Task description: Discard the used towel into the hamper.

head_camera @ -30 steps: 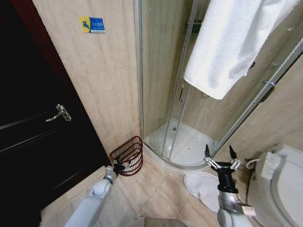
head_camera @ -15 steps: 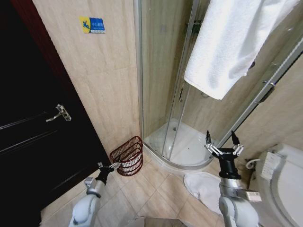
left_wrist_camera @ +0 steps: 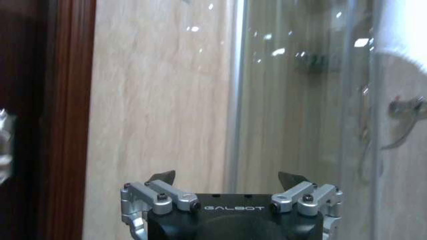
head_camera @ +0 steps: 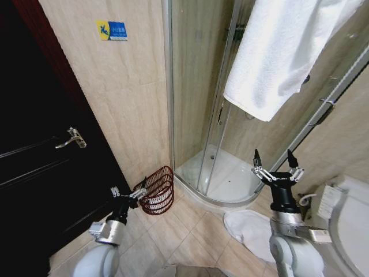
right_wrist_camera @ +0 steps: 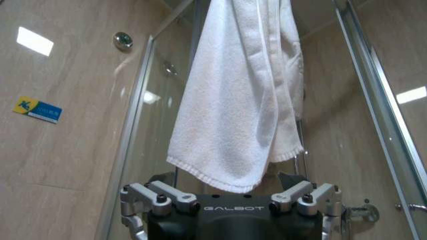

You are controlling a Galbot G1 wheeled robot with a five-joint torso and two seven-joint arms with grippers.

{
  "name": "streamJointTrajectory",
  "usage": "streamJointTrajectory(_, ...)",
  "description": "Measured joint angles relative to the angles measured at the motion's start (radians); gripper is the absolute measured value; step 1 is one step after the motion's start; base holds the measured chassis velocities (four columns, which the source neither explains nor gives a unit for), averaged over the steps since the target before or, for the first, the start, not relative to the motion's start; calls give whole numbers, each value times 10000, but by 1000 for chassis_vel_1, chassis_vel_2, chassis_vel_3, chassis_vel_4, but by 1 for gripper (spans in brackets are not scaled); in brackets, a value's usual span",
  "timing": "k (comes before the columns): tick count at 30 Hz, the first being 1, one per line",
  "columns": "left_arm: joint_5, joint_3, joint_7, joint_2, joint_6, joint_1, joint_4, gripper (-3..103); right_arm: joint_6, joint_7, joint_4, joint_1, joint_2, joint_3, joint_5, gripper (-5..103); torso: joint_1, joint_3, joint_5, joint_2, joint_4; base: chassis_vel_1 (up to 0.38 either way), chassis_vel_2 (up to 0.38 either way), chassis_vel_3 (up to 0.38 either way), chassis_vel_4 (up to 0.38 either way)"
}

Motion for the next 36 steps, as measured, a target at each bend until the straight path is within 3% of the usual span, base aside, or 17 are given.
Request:
streamJointTrajectory(16,318,1455,-229,145,-6,519,-170,100,-26,87,449,-227,15,221,78,100,0,0,-3,0,-1,0,0,0,0)
streamJointTrajectory(36,459,1598,-237,115,-70,513,-93,100,211,359,842,-319,-233,718,530,100,0,0,-3,0,0,0,0,0,0)
